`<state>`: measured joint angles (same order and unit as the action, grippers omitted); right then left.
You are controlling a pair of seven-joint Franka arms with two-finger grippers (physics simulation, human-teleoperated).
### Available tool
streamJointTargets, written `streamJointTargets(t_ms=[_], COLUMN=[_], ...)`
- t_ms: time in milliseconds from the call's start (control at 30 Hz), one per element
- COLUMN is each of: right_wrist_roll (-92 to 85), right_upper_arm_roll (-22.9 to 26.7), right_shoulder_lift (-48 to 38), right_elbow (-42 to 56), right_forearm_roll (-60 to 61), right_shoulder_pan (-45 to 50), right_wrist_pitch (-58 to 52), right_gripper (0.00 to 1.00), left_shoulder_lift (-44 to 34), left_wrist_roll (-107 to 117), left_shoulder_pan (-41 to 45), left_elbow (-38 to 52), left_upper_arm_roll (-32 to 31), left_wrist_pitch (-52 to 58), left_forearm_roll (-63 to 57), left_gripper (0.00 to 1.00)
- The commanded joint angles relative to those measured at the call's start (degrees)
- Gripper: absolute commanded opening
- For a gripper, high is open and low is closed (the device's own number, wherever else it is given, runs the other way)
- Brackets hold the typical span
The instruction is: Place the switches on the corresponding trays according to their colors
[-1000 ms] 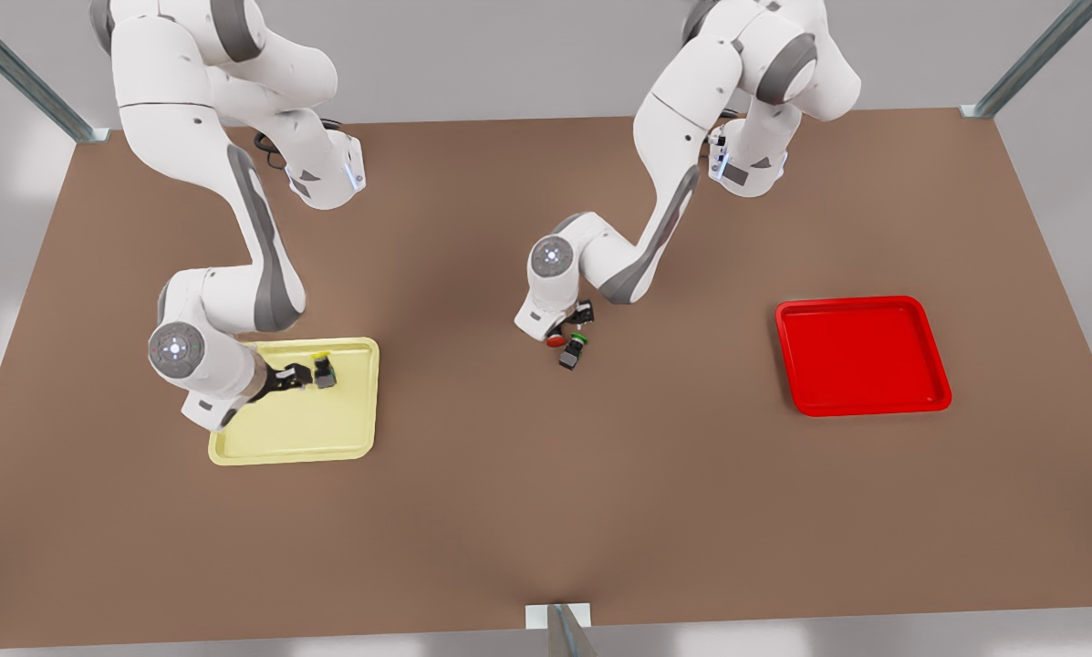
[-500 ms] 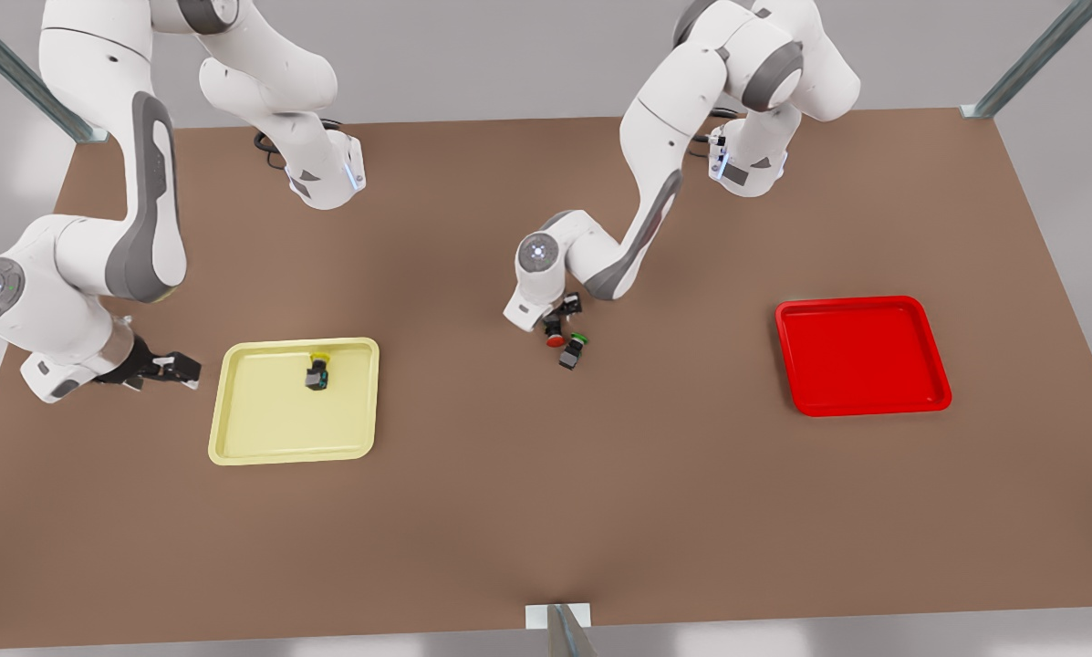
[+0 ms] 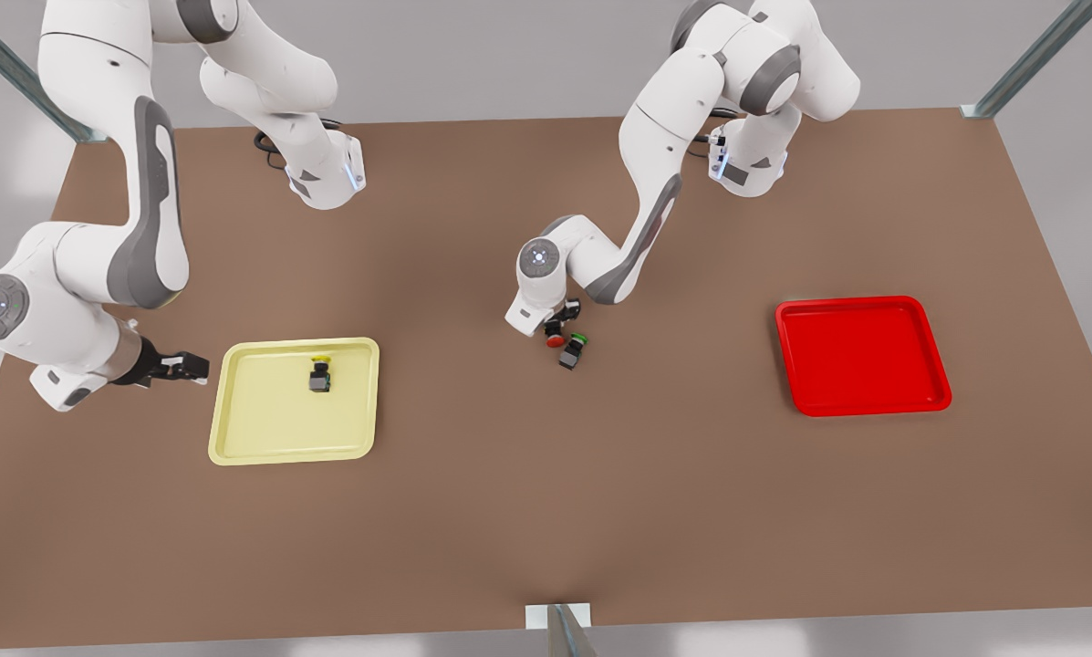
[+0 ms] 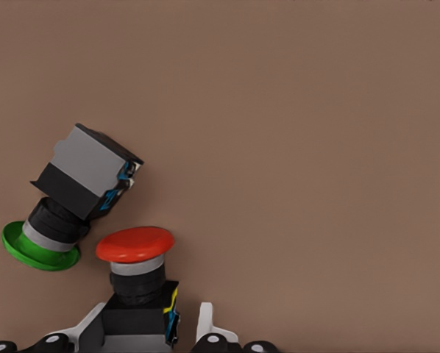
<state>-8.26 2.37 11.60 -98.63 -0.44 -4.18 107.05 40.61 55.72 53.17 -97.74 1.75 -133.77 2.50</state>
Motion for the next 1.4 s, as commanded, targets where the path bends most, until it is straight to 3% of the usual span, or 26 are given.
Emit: streamJointTargets(t_ms=[0,667,833,933,1167,1300,1367], right_wrist_roll=[-0.1,-2.9,-2.9,-2.7,-2.3,-2.5,-2.5], right_upper_arm_roll=[0.0,0.4,0.5,0.5,0.4,0.4,0.4], right_shoulder_lift=[0.0,0.5,0.4,0.5,0.9,0.9,0.9], right_elbow=[0.0,1.0,1.0,1.1,1.5,1.6,1.6], right_forearm_roll=[0.0,0.0,0.0,0.0,0.0,0.1,0.1], right_shoulder_pan=[0.0,-0.6,-0.6,-0.5,0.1,0.1,0.1], right_wrist_pitch=[-0.1,-0.1,-0.1,-0.1,-0.1,-0.1,-0.1], right_gripper=[1.0,1.0,1.0,1.0,1.0,1.0,1.0], left_shoulder_lift=[0.0,0.5,-3.1,-6.2,-10.5,-16.1,-21.0], left_wrist_roll=[0.0,0.4,0.3,-4.3,-33.7,-47.4,-54.5], left_shoulder_pan=[0.0,0.0,-0.3,-0.6,-0.5,-0.4,-0.3], left_elbow=[0.0,0.1,1.8,2.5,0.1,-9.5,-20.3], left_upper_arm_roll=[0.0,0.0,0.6,4.9,22.7,30.1,33.6], left_wrist_pitch=[0.0,-0.3,5.4,9.0,20.5,19.3,11.8], left_forearm_roll=[0.0,0.0,0.0,0.3,6.6,6.6,6.6], left_gripper=[0.56,0.51,0.51,0.51,0.51,0.51,0.51])
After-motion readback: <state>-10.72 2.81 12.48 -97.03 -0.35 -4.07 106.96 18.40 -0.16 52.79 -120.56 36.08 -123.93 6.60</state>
